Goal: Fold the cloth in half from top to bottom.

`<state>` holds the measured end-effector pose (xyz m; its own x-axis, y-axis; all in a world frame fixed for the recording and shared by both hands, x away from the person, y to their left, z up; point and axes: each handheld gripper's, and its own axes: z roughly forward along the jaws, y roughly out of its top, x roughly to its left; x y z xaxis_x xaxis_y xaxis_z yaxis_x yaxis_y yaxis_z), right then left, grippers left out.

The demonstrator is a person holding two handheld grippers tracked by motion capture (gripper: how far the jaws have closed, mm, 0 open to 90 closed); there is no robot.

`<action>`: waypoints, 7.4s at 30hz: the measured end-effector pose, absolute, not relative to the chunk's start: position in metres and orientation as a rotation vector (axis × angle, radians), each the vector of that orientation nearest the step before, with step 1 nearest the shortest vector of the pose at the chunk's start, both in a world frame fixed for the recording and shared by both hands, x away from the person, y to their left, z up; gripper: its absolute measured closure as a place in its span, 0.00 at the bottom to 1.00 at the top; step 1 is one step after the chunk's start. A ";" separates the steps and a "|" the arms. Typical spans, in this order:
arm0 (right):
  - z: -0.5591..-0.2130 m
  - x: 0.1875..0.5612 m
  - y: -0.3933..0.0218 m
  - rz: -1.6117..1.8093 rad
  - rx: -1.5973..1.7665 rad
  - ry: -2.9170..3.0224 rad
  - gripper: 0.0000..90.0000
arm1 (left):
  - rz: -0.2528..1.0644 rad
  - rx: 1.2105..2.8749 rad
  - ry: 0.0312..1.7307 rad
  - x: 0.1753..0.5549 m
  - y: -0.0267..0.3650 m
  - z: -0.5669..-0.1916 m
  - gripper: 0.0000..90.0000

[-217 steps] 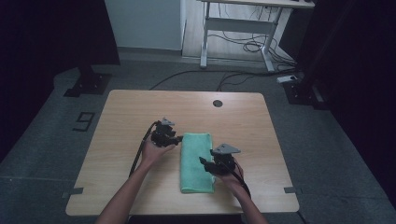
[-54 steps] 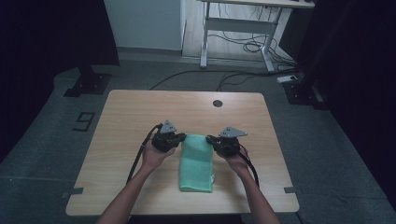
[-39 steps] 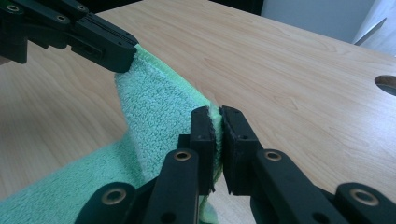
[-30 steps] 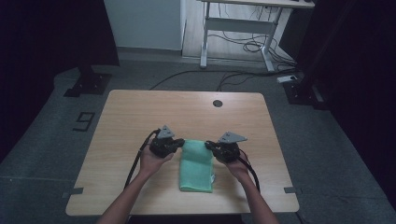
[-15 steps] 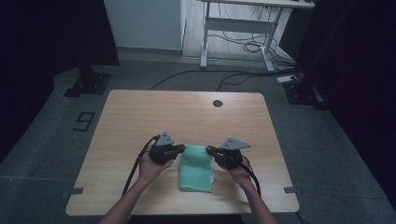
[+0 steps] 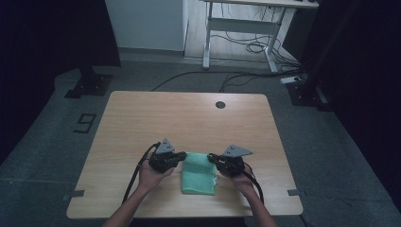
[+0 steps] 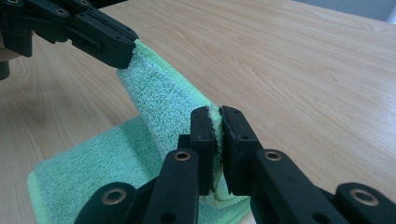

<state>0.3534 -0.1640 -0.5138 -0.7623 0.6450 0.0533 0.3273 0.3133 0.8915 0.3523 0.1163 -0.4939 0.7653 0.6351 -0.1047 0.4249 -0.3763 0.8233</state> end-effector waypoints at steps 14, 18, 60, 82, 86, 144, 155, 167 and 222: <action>-0.517 0.336 -0.161 1.462 0.871 2.290 0.92 | 0.275 2.014 0.787 0.335 0.121 -0.499 0.95; -0.519 0.331 -0.160 1.463 0.858 2.304 0.92 | 0.289 2.024 0.774 0.327 0.121 -0.503 0.95; -0.542 0.280 -0.175 1.474 0.785 2.414 0.68 | 0.172 2.092 0.767 0.288 0.123 -0.534 0.74; -0.547 0.291 -0.148 1.279 0.821 2.460 0.52 | 0.150 2.168 0.758 0.305 0.099 -0.540 0.61; -0.548 0.288 -0.145 1.236 0.811 2.472 0.49 | 0.167 2.170 0.760 0.302 0.098 -0.543 0.59; -0.550 0.380 -0.145 1.230 1.111 2.337 0.67 | 0.167 2.131 0.855 0.384 0.083 -0.544 0.58; -0.547 0.376 -0.152 1.207 1.126 2.337 0.65 | 0.176 2.130 0.865 0.382 0.083 -0.543 0.57; -0.535 0.307 -0.150 1.276 0.925 2.395 0.57 | 0.194 2.123 0.730 0.325 0.099 -0.526 0.50; -0.535 0.288 -0.203 1.377 1.011 2.138 0.42 | 0.304 2.033 0.854 0.305 0.156 -0.518 0.41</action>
